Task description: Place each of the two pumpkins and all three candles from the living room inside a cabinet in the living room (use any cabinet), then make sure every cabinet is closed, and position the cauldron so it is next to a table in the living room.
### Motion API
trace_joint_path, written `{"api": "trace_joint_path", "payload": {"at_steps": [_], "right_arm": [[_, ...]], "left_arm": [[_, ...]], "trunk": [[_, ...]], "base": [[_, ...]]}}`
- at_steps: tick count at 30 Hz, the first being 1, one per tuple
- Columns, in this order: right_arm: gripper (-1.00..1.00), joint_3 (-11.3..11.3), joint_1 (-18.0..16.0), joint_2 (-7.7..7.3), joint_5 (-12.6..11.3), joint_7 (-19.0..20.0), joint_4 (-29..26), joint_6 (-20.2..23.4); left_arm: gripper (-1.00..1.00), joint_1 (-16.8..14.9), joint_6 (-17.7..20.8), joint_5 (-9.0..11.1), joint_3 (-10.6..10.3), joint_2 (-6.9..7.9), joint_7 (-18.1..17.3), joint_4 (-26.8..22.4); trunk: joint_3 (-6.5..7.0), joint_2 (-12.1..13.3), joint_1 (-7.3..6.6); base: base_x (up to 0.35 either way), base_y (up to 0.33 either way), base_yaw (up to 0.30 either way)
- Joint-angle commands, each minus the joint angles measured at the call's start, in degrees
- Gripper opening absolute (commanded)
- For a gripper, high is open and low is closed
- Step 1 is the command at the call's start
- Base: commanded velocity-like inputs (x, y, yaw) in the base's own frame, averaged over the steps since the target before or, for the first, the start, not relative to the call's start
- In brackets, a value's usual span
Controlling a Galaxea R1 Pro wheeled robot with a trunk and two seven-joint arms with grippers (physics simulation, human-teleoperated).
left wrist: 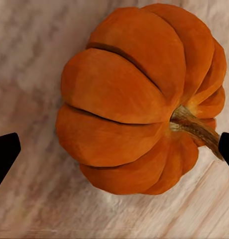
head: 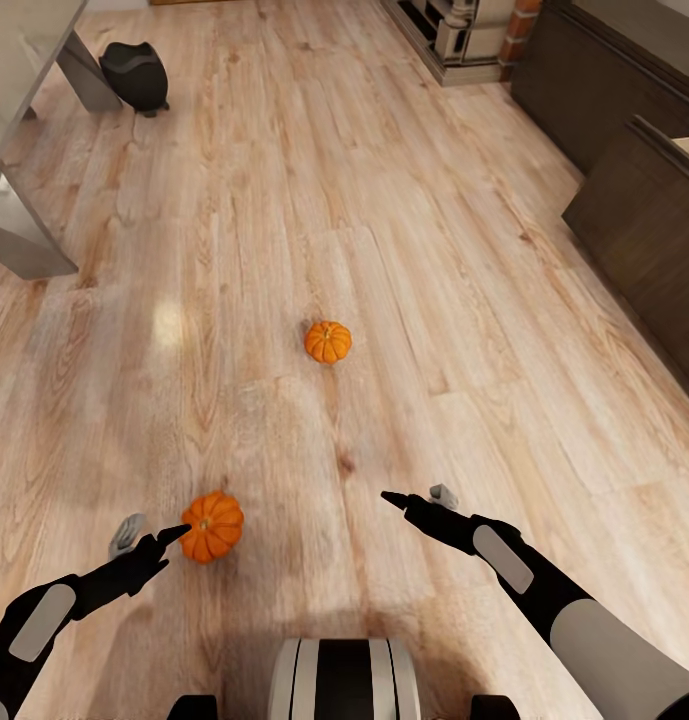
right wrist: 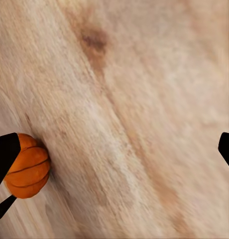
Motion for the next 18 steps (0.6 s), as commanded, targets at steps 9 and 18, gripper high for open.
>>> {"api": "trace_joint_path", "payload": {"at_steps": [9,18], "right_arm": [[1.0,0.2,0.0,-0.06,-0.3,0.0,0.0,0.1],[1.0,0.2,0.0,-0.06,-0.3,0.0,-0.1,0.0]], "left_arm": [[1.0,0.0,0.4,0.2,0.2,-0.02,-0.1,-0.1],[1.0,0.0,0.4,0.2,0.2,-0.04,-0.1,-0.1]], "trunk": [[-0.92,-0.1,0.09],[-1.81,-0.1,0.19]], "base": [[0.0,0.0,0.0],[0.0,0.0,0.0]]}}
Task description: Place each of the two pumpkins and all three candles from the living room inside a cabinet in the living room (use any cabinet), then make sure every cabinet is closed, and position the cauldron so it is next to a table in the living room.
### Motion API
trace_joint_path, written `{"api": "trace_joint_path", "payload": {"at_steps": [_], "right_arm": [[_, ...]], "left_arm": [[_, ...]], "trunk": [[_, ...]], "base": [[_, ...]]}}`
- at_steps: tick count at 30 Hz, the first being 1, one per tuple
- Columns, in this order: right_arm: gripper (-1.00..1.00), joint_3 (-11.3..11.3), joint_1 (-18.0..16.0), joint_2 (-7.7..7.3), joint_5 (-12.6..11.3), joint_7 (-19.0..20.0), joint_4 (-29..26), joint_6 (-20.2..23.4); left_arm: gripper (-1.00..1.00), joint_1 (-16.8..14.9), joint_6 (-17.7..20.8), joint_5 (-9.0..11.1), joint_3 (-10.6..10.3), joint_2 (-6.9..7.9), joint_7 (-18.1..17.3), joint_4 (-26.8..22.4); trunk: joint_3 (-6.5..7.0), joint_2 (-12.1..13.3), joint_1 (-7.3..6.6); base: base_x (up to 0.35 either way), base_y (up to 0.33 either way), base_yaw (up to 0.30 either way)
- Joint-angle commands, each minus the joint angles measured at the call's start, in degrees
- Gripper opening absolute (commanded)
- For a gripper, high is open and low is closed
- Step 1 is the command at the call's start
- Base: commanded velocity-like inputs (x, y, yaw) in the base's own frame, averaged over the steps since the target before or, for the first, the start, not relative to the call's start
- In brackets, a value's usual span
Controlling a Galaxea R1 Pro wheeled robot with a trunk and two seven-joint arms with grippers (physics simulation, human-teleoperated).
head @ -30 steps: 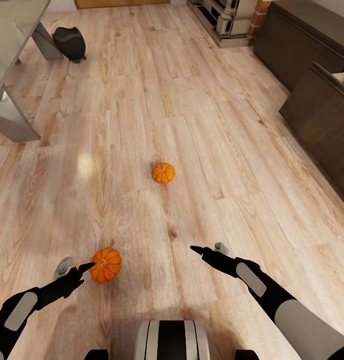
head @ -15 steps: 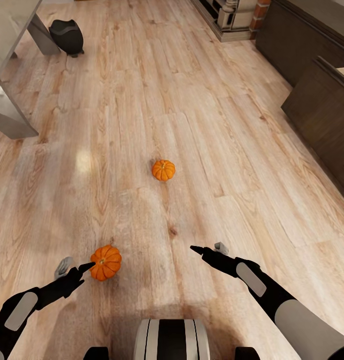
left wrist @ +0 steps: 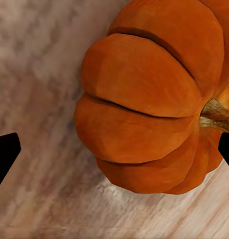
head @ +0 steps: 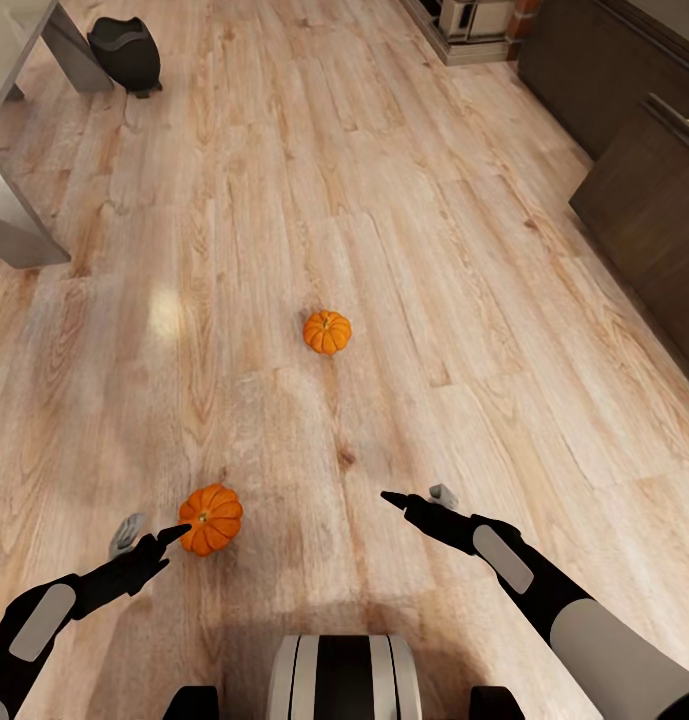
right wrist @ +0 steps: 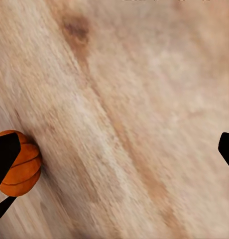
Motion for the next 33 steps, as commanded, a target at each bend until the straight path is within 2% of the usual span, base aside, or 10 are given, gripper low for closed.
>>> {"api": "trace_joint_path", "payload": {"at_steps": [1,7,33], "right_arm": [[1.0,0.2,0.0,-0.06,-0.3,0.0,0.0,0.1],[1.0,0.2,0.0,-0.06,-0.3,0.0,0.0,0.0],[1.0,0.2,0.0,-0.06,-0.2,0.0,0.0,-0.1]], "left_arm": [[1.0,0.0,0.4,0.2,0.2,-0.04,-0.1,0.0],[1.0,0.0,0.4,0.2,0.2,-0.09,-0.1,0.0],[1.0,0.0,0.4,0.2,0.2,-0.04,-0.1,0.0]], "trunk": [[-0.03,0.0,-0.01],[-1.14,-0.1,0.12],[-1.14,-0.1,0.12]], "base": [[0.0,0.0,0.0],[0.0,0.0,0.0],[0.004,-0.019,0.0]]}}
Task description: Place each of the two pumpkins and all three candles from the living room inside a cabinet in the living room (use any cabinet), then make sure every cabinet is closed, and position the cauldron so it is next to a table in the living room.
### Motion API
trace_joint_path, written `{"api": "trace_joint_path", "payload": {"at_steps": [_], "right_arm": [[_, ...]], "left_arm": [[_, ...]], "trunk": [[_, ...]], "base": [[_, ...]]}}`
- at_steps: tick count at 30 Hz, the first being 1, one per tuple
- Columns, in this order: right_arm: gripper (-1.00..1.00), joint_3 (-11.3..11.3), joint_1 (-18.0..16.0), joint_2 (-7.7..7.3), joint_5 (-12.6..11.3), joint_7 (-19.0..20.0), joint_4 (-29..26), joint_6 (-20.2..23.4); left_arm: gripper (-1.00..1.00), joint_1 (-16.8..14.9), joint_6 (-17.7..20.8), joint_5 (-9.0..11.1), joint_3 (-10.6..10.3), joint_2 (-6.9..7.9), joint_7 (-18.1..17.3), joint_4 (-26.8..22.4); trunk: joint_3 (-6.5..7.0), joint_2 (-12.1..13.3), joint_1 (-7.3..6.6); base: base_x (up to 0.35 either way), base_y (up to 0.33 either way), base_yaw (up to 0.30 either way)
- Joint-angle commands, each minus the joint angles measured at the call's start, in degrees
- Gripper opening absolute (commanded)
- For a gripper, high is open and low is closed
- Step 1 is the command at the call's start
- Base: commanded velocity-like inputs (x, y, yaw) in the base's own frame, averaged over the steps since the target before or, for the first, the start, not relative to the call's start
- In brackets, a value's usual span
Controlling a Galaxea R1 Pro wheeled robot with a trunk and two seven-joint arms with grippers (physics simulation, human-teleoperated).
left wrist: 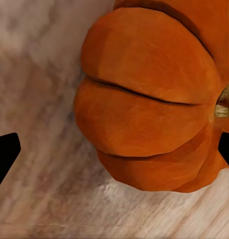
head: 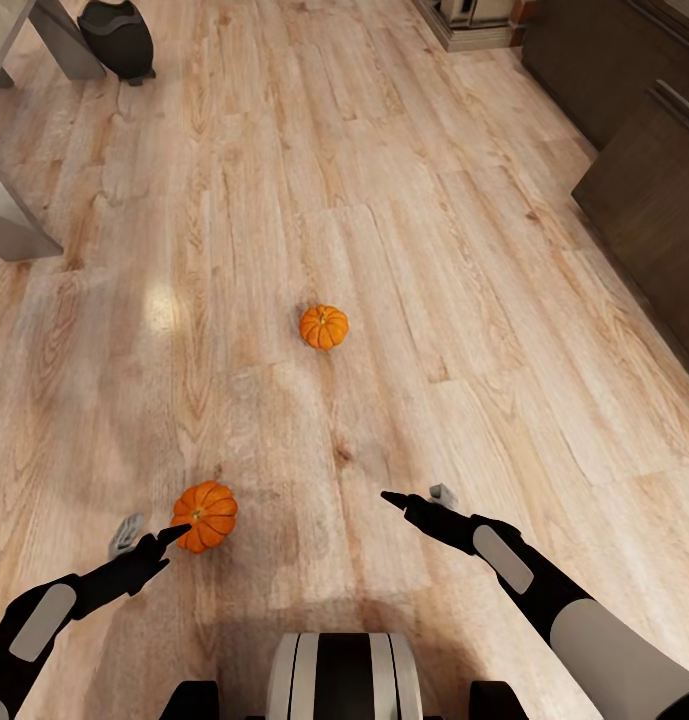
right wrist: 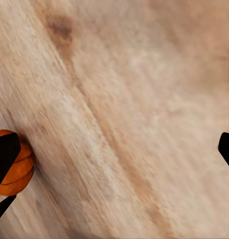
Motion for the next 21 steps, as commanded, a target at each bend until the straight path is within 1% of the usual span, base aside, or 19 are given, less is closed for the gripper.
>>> {"api": "trace_joint_path", "payload": {"at_steps": [1,13,17,21], "right_arm": [[1.0,0.2,0.0,-0.05,-0.4,0.0,0.0,0.1],[1.0,0.2,0.0,-0.05,-0.2,0.0,0.0,0.0],[1.0,0.2,0.0,-0.05,-0.2,0.0,0.0,0.0],[1.0,0.2,0.0,-0.05,-0.1,0.0,0.0,0.0]], "left_arm": [[1.0,0.0,0.4,0.2,0.2,-0.01,-0.1,0.0],[1.0,0.0,0.4,0.2,0.2,0.02,0.0,0.0],[1.0,0.0,0.4,0.1,0.2,0.03,0.0,0.0],[1.0,0.0,0.4,0.1,0.2,0.04,0.0,0.0]], "trunk": [[-0.03,0.0,0.0],[-0.03,0.0,0.0],[-0.03,0.0,0.0],[-0.03,0.0,0.0]], "base": [[0.062,-0.139,0.0],[0.012,-0.022,0.0],[0.095,-0.051,0.0],[0.02,-0.012,0.0]]}}
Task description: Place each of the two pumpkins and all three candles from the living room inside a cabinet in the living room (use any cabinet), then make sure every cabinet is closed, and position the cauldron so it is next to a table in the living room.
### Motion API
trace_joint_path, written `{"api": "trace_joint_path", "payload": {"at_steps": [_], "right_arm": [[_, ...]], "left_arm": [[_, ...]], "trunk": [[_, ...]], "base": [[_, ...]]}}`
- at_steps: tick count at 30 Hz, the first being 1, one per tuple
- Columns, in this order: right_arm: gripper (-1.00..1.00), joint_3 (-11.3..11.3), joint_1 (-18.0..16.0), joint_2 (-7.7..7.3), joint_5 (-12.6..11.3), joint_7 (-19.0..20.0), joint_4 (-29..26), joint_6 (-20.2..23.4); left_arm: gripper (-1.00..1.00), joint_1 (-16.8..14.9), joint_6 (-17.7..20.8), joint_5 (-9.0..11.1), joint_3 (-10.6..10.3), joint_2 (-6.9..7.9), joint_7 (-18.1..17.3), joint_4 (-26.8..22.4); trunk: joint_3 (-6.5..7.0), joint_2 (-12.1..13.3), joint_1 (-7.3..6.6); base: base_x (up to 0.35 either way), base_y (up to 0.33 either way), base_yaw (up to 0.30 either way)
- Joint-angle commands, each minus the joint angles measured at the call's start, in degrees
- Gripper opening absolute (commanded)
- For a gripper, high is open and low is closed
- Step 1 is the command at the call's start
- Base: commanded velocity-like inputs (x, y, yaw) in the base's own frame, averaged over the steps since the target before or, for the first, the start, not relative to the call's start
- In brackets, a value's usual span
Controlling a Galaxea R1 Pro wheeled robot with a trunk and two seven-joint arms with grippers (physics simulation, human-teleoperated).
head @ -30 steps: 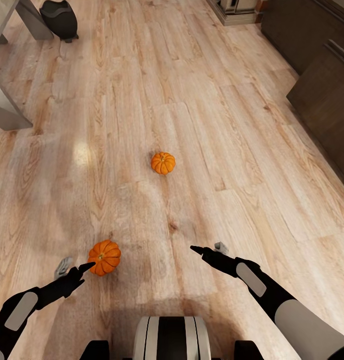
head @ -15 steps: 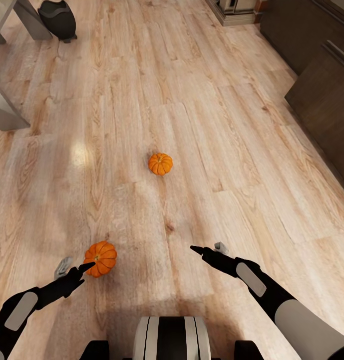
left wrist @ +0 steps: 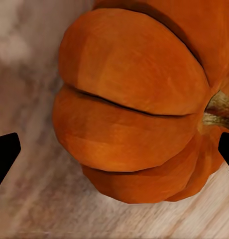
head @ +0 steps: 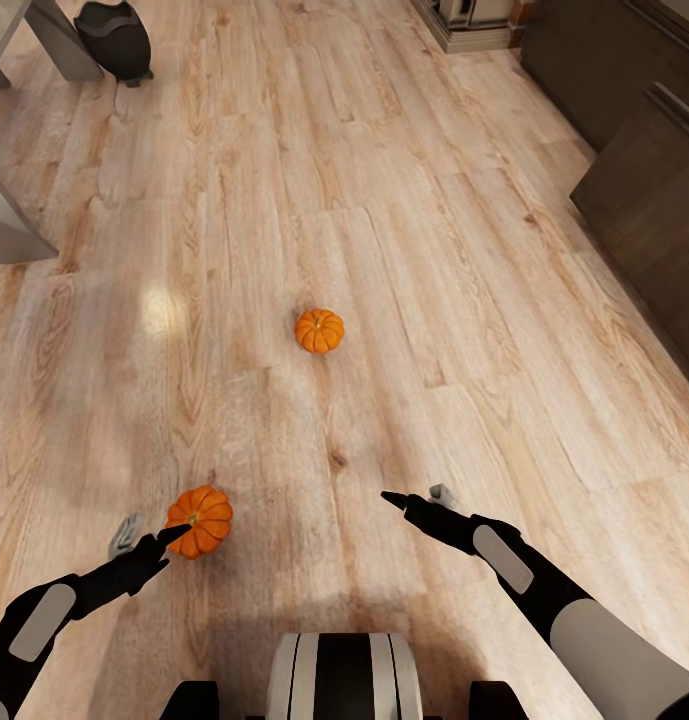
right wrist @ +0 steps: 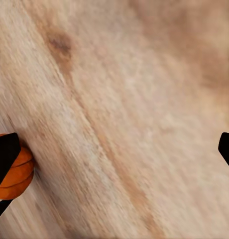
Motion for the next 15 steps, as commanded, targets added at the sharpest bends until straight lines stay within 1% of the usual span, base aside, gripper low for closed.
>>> {"api": "trace_joint_path", "payload": {"at_steps": [1,7,15], "right_arm": [[1.0,0.2,0.0,-0.06,-0.3,0.0,0.0,0.1],[1.0,0.2,0.0,-0.06,-0.3,0.0,0.0,0.1],[1.0,0.2,0.0,-0.06,-0.3,0.0,0.0,0.1]], "left_arm": [[1.0,0.0,0.4,0.2,0.2,-0.02,-0.1,0.0],[1.0,0.0,0.4,0.2,0.2,-0.02,-0.1,0.0],[1.0,0.0,0.4,0.2,0.2,-0.03,-0.1,0.0]], "trunk": [[-0.03,0.0,-0.01],[-0.03,0.0,-0.01],[-0.03,0.0,-0.01]], "base": [[0.006,-0.003,0.0],[0.004,-0.001,0.0],[0.045,0.013,0.0]]}}
